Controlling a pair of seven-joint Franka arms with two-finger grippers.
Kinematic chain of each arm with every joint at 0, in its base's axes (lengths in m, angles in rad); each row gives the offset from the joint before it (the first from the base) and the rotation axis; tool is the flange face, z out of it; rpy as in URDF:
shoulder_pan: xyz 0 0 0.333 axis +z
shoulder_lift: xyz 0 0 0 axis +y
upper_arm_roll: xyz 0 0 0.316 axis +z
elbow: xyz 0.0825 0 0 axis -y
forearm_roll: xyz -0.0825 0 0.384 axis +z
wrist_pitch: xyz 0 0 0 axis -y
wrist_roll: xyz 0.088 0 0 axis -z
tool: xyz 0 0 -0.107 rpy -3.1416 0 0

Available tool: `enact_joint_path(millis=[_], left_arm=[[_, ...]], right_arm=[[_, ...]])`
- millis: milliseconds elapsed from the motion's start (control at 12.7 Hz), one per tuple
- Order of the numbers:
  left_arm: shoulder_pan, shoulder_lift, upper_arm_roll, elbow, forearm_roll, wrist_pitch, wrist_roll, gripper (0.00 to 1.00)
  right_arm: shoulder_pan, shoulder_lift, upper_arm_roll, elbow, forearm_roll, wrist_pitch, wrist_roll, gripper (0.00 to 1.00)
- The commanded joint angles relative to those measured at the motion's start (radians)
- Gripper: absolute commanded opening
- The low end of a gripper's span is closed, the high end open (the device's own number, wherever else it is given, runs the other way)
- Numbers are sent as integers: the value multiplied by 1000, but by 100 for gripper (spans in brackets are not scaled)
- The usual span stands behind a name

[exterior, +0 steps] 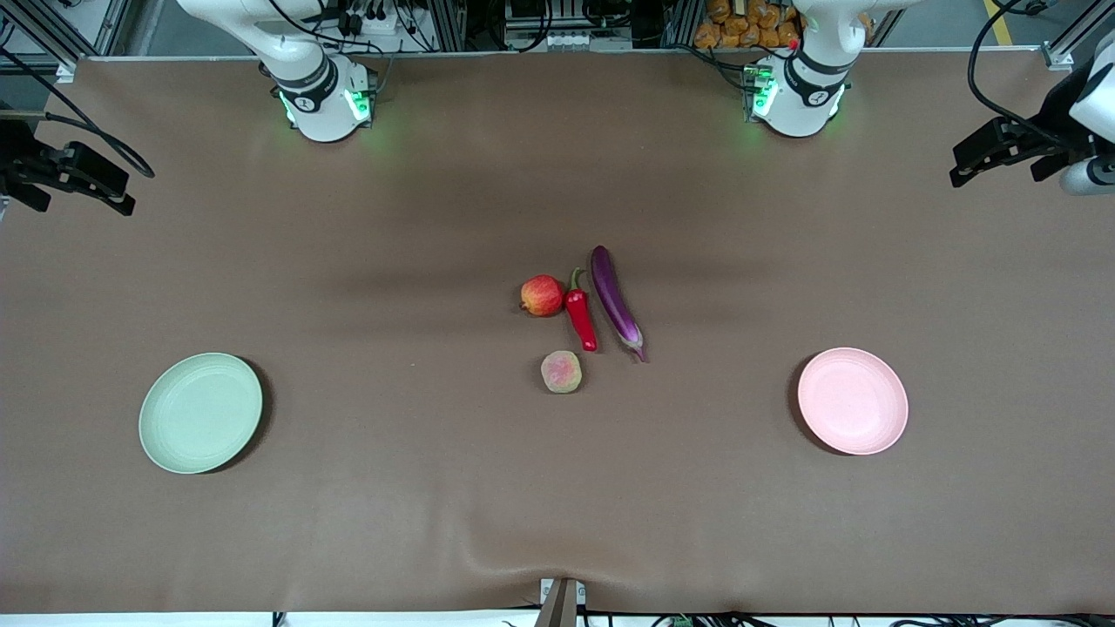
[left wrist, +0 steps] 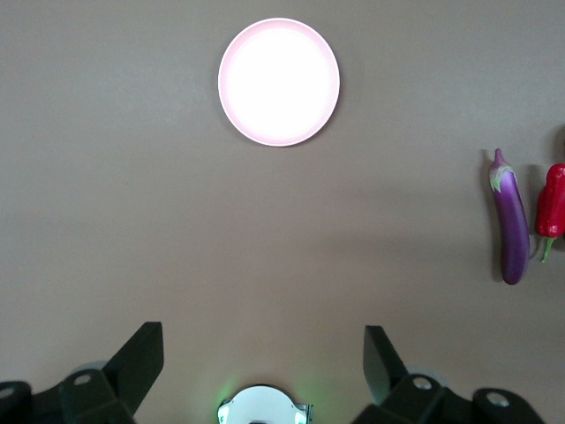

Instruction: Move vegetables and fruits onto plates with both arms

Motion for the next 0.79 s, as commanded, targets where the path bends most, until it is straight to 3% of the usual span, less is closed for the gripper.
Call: enact_joint_path(millis=[0, 707], left_arm=[[5, 13, -2, 28, -2, -26, -15, 100], [-4, 25, -34, 31, 16, -15, -15, 100]], right_arm=[[-18, -21, 1, -28, 14, 21, -7, 100], [-37, -21, 1, -29, 48, 19, -2, 100]])
